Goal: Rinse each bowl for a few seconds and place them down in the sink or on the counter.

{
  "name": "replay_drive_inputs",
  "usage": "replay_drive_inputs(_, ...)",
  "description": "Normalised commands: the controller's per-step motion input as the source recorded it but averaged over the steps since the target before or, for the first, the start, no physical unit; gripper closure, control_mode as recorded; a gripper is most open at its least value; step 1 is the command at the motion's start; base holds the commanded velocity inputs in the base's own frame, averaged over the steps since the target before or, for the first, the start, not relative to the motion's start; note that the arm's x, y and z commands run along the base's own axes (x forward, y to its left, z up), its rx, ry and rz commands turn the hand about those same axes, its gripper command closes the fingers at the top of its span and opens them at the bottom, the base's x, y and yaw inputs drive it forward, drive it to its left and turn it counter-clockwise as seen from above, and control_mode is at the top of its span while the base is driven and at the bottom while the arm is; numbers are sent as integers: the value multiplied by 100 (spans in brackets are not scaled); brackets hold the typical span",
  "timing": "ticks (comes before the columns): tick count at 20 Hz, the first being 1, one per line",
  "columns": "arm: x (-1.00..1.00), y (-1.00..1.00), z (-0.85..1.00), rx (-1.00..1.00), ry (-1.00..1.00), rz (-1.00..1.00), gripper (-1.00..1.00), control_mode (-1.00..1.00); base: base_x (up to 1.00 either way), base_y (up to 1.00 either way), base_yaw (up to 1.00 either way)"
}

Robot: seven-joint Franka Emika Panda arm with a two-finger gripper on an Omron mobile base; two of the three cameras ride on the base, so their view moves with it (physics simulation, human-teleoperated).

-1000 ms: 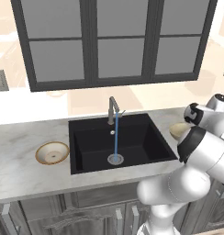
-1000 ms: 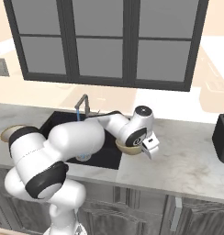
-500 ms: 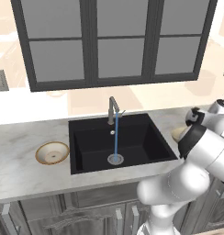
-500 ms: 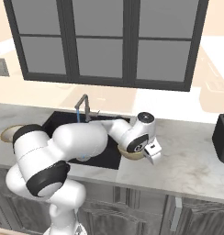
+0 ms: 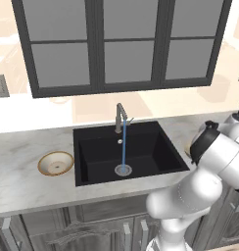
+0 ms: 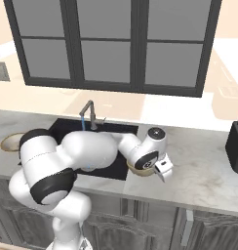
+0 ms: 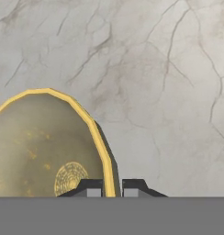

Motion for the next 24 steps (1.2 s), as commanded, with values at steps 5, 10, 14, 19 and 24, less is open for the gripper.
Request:
replay_drive_inputs(5,-2,-1,-25,0,0,0,100,-100,0,0,0)
replay_drive_inputs(10,-5,-3,-22,0,0,0,100,-100,0,0,0)
replay_drive_inputs(14,0,-1,-25,0,0,0,100,-100,0,0,0)
replay_drive_inputs(19,-1,0,-14,1,0,0,-100,-100,0,0,0)
replay_drive_inputs(24,-1,-1,9,6,-1,0,-100,-100,0,0,0)
